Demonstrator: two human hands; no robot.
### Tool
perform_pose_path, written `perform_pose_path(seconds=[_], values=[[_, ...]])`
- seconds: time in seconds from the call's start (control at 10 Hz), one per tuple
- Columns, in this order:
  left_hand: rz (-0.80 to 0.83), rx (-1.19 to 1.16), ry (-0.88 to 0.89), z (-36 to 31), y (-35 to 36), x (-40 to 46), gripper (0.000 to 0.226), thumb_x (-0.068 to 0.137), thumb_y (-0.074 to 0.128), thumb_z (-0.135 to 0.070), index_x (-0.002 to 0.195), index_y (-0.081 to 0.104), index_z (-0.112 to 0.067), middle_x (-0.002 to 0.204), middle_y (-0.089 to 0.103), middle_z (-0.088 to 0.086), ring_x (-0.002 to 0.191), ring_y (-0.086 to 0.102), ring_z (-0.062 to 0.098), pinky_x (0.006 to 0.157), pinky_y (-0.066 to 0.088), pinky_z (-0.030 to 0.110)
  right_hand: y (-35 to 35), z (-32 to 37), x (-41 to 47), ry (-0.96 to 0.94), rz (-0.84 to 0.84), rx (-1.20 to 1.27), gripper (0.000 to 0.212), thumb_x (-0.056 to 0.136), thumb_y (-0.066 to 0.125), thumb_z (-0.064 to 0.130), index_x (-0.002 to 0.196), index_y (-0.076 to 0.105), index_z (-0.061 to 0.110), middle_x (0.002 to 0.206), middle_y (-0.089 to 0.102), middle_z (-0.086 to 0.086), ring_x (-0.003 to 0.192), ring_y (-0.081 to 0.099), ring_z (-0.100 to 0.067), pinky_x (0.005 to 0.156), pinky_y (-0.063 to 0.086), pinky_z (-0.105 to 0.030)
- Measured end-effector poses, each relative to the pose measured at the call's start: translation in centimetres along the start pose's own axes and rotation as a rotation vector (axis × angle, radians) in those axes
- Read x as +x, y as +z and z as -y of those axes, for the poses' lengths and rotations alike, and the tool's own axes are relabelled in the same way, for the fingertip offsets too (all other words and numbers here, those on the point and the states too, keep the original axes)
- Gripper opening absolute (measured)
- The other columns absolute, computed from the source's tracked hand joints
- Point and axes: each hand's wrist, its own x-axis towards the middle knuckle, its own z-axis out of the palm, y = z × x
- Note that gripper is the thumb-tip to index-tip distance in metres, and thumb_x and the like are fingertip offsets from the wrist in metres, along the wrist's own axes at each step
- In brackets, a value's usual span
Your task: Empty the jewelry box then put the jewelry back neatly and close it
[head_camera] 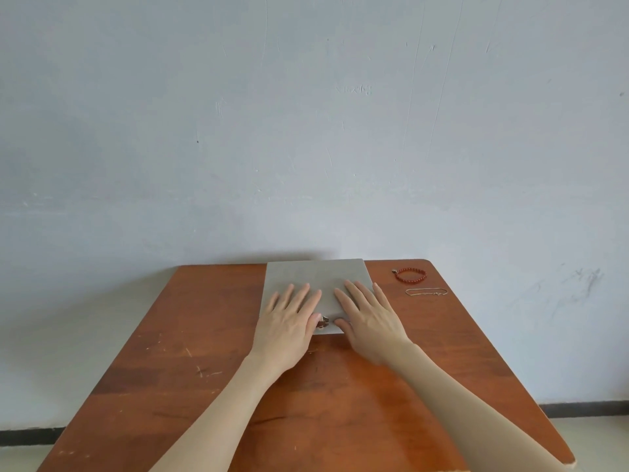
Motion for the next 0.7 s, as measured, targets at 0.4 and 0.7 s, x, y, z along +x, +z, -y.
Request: perform_pose_path(seconds=[0.4,0.7], values=[[0.092,-0.060,-0.018,1.6,1.0,5.2,0.054,0.096,0.009,-0.046,0.146,0.013,-0.027,0.156,0.011,-0.005,0.144,0.006,0.020,0.116,0.006,0.040,1.7,-1.6,4.6,0.048,0.126,0.055,0.058,0.084,0.028,0.048,0.123,0.054,0.014,0.129,0.057,-0.010,0.122,0.052,-0.027,0.102,0.039,-0.045],[0.145,-0.099,-0.044,1.5,0.9,5.8,0.050,0.099,0.015,-0.042,0.147,0.009,-0.029,0.157,0.006,-0.007,0.144,0.001,0.018,0.116,0.002,0.040,-1.7,-2.3,6.3,0.214,0.191,0.600,0.056,0.094,0.045,0.040,0.143,0.029,0.018,0.150,0.032,-0.002,0.140,0.024,-0.016,0.114,0.010,-0.032]])
